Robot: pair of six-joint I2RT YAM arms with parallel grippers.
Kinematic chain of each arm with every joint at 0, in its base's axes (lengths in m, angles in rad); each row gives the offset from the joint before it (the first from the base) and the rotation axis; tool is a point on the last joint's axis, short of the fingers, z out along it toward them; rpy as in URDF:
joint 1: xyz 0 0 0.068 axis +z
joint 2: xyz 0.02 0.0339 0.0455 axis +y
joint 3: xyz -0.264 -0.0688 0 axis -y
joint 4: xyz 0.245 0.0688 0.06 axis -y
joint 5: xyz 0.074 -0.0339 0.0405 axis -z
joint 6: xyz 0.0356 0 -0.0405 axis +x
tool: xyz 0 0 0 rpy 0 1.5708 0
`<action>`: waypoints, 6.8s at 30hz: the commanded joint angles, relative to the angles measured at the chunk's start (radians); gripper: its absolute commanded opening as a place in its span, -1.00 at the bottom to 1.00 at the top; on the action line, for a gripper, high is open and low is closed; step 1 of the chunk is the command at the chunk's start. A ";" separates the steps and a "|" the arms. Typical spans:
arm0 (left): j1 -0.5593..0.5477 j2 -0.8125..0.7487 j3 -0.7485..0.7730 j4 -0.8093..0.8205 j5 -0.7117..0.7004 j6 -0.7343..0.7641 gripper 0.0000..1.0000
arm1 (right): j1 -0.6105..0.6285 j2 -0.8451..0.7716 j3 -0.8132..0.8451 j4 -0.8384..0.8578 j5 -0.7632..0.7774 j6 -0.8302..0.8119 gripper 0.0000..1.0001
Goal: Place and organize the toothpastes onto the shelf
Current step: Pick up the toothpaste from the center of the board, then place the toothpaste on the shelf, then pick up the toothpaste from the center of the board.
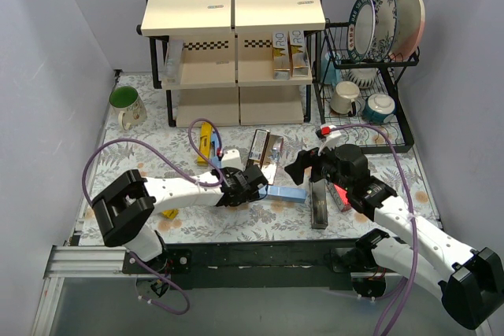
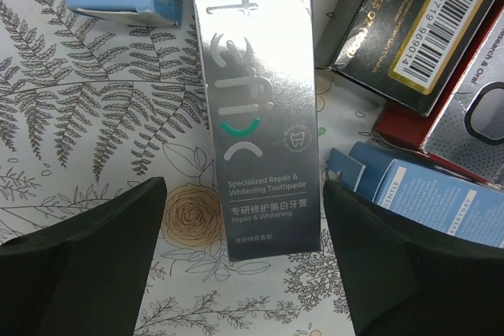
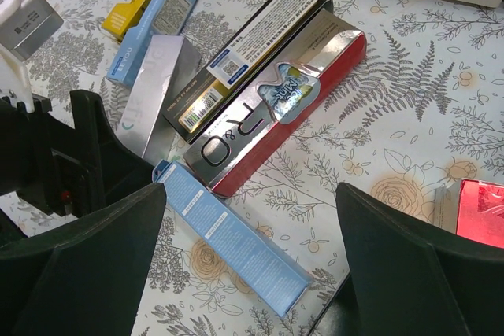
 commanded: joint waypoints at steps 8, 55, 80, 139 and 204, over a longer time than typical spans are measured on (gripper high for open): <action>-0.010 -0.031 -0.050 0.054 -0.035 0.000 0.31 | 0.003 0.013 -0.001 0.044 -0.008 0.021 0.92; -0.090 -0.415 -0.299 0.304 -0.159 0.353 -0.56 | 0.003 -0.031 -0.100 0.173 -0.045 -0.009 0.89; 0.496 -0.200 0.546 0.175 0.108 0.986 -0.74 | 0.002 -0.148 -0.047 0.072 -0.025 -0.045 0.89; 0.762 0.025 0.542 0.434 0.291 1.087 -0.06 | 0.002 -0.205 -0.123 0.090 -0.034 -0.027 0.89; 0.762 -0.706 -0.162 0.396 0.671 0.748 0.97 | 0.003 0.051 0.053 -0.196 -0.143 -0.111 0.88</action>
